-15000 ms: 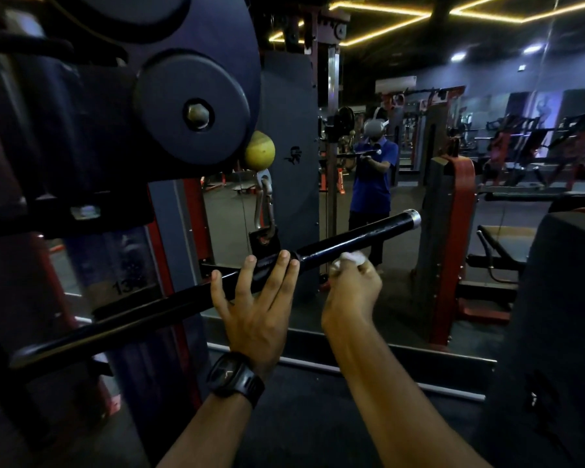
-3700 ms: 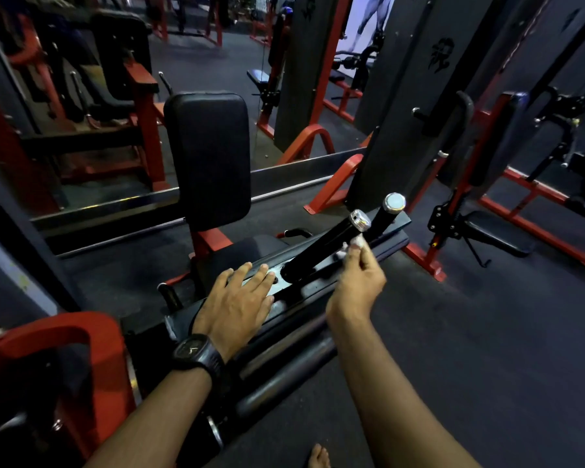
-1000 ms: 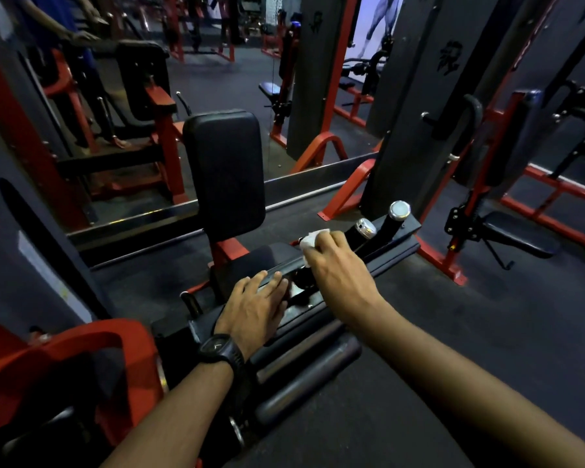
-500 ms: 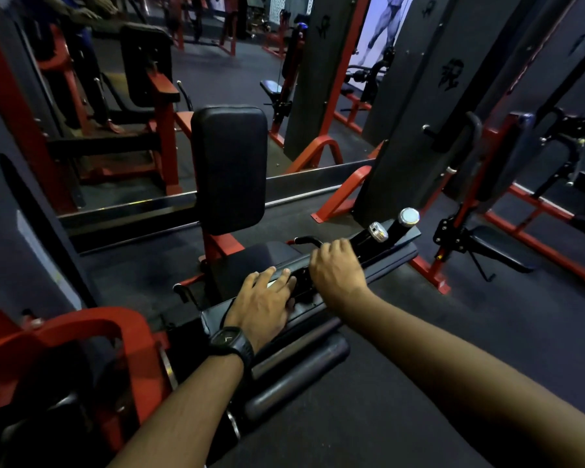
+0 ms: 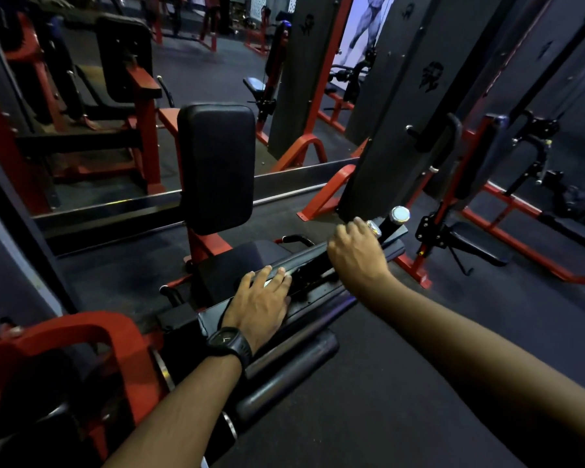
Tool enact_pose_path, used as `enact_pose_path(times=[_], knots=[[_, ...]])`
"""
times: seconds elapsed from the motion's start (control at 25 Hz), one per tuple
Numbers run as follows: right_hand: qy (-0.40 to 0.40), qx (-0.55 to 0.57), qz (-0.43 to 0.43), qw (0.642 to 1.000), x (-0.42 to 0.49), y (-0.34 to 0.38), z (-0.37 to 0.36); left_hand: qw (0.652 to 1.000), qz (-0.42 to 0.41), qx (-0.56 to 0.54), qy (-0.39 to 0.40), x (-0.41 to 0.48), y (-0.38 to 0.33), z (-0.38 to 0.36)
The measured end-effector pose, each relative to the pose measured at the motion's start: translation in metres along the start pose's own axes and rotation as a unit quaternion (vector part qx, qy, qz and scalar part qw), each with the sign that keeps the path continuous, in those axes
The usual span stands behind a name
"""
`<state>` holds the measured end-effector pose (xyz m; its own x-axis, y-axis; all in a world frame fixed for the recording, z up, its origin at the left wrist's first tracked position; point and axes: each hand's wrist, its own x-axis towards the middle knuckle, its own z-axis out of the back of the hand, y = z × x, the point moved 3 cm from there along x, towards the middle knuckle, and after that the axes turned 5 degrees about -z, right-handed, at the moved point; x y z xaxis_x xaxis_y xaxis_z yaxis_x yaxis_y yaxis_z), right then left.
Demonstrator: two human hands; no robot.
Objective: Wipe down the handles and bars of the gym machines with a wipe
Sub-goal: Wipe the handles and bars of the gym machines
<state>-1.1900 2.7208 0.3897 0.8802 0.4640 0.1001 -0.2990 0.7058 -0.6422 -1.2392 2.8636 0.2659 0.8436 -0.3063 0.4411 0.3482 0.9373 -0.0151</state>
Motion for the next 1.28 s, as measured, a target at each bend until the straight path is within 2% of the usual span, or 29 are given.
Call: enact_pose_path(times=[0.12, 0.16, 0.24, 0.4, 0.52, 0.56, 0.6, 0.64, 0.68, 0.76, 0.8, 0.88, 0.92, 1.12, 1.28], knots=[[-0.010, -0.010, 0.033, 0.999, -0.006, 0.006, -0.003, 1.000, -0.003, -0.003, -0.003, -0.001, 0.001, 0.000], [-0.023, 0.005, 0.014, 1.000, -0.004, 0.000, -0.004, 1.000, -0.004, -0.004, -0.009, -0.001, 0.001, 0.000], [-0.055, 0.037, -0.030, 0.997, -0.002, -0.015, -0.003, 1.000, -0.005, -0.006, -0.017, 0.000, 0.000, 0.001], [-0.147, 0.077, 0.001, 0.986, -0.012, -0.006, -0.010, 1.000, 0.000, -0.011, -0.024, 0.000, 0.001, 0.000], [-0.239, 0.164, -0.089, 0.953, -0.031, -0.030, -0.008, 1.000, 0.002, -0.014, -0.020, -0.002, 0.002, 0.000], [-0.258, 0.225, -0.151, 0.927, -0.041, -0.034, -0.009, 1.000, -0.001, -0.011, -0.020, -0.002, 0.001, 0.000], [-0.270, 0.312, -0.227, 0.882, -0.052, -0.031, -0.012, 1.000, -0.003, -0.008, -0.021, -0.001, 0.001, 0.000], [-0.278, 0.413, -0.303, 0.813, -0.061, -0.023, -0.016, 1.000, -0.003, -0.006, -0.022, 0.000, 0.001, 0.001], [-0.283, 0.504, -0.365, 0.729, -0.066, -0.013, -0.022, 1.000, -0.003, -0.004, -0.022, 0.000, 0.001, 0.002], [-0.282, 0.626, -0.434, 0.583, -0.059, 0.000, -0.035, 1.000, -0.005, -0.004, -0.020, 0.000, 0.001, 0.003], [-0.278, 0.665, -0.452, 0.526, -0.051, 0.003, -0.041, 1.000, -0.007, -0.005, -0.019, -0.001, 0.001, 0.003], [-0.270, 0.705, -0.489, 0.437, -0.037, 0.010, -0.045, 1.000, -0.008, -0.011, -0.015, -0.001, 0.001, 0.003], [-0.267, 0.712, -0.505, 0.409, -0.033, 0.015, -0.045, 1.000, -0.008, -0.012, -0.013, -0.001, 0.002, 0.003], [-0.264, 0.715, -0.545, 0.350, -0.027, 0.043, -0.050, 1.000, -0.005, -0.019, 0.002, -0.001, 0.003, 0.007], [-0.216, 0.735, -0.548, 0.335, -0.021, 0.064, -0.063, 0.999, -0.006, -0.025, 0.033, -0.002, 0.006, 0.007]])
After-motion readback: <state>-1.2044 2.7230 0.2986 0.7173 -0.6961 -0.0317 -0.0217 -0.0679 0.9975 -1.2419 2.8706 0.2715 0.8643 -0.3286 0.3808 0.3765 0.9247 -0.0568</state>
